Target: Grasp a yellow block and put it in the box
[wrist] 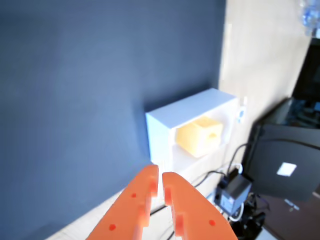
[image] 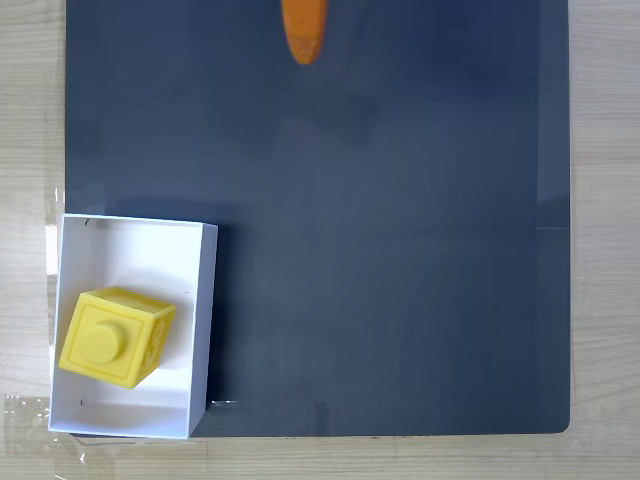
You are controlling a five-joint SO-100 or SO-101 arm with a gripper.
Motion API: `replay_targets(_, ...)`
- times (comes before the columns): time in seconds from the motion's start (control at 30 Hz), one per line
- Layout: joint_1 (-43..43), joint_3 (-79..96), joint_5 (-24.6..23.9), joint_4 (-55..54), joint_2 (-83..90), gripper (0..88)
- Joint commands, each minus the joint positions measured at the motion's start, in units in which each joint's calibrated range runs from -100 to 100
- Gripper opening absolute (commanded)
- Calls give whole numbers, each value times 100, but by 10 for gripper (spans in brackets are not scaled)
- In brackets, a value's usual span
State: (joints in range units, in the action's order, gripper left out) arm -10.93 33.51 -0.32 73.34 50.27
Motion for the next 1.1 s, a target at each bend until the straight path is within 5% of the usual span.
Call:
replay_targets(0.0,150,1719,16,13,1269,11)
replay_targets(0.37,243,5129,26,292,4871,10)
replay_targets(1.07,235,5807,26,83,4862,11)
